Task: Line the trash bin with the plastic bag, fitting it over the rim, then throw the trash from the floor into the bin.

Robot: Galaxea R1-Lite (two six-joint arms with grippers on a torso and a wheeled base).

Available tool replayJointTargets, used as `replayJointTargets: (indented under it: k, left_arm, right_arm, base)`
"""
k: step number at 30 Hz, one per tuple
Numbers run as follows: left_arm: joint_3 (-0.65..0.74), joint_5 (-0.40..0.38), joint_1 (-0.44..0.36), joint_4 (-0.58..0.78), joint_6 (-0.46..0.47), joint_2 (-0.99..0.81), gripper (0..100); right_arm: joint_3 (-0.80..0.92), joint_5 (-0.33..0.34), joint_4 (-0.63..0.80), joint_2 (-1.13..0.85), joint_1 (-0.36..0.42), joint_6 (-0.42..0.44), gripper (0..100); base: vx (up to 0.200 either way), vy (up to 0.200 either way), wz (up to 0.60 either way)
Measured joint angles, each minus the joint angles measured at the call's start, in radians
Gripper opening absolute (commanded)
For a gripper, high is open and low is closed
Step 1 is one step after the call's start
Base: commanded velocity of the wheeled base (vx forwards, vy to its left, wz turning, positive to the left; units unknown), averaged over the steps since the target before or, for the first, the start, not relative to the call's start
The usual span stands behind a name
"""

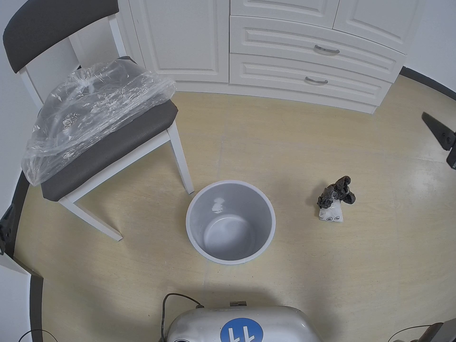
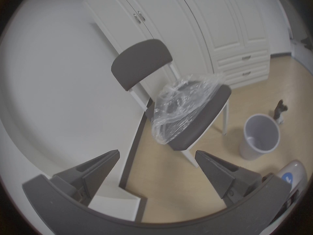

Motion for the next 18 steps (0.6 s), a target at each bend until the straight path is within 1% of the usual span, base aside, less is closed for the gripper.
replayJointTargets:
  k: [4, 7, 9, 11, 13, 15, 18]
  left_arm:
    - [-0.034, 0.001, 0.093, -0.001, 0.073, 0.096, 100]
    - [-0.058, -0.002, 0.151, -0.006, 0.092, 0.17, 100]
    - [-0.073, -0.023, 0.189, -0.01, 0.095, 0.217, 100]
    - [-0.086, -0.076, 0.221, -0.011, 0.096, 0.256, 100]
    - [-0.098, -0.166, 0.255, -0.013, 0.096, 0.294, 100]
    - [-0.106, -0.235, 0.287, -0.015, 0.096, 0.323, 100]
    - [-0.121, -0.303, 0.345, -0.029, 0.096, 0.376, 100]
  right_arm:
    - [0.007, -0.007, -0.034, 0.049, 0.041, 0.009, 100]
    - [0.012, -0.006, -0.043, 0.074, 0.053, 0.014, 100]
    - [0.013, -0.004, -0.046, 0.086, 0.055, 0.015, 100]
    - [0.014, -0.001, -0.049, 0.097, 0.055, 0.016, 100]
    - [0.014, 0.0, -0.051, 0.106, 0.053, 0.017, 100]
    - [0.015, 0.001, -0.051, 0.111, 0.051, 0.017, 100]
    - [0.015, 0.002, -0.053, 0.118, 0.049, 0.017, 100]
  base:
    - [0.0, 0.0, 0.0]
    - [0.0, 0.0, 0.0]
    - [0.0, 0.0, 0.0]
    - [0.0, 0.0, 0.0]
    - [0.0, 0.0, 0.0]
    - [0.0, 0.0, 0.0]
    - [0.0, 0.0, 0.0]
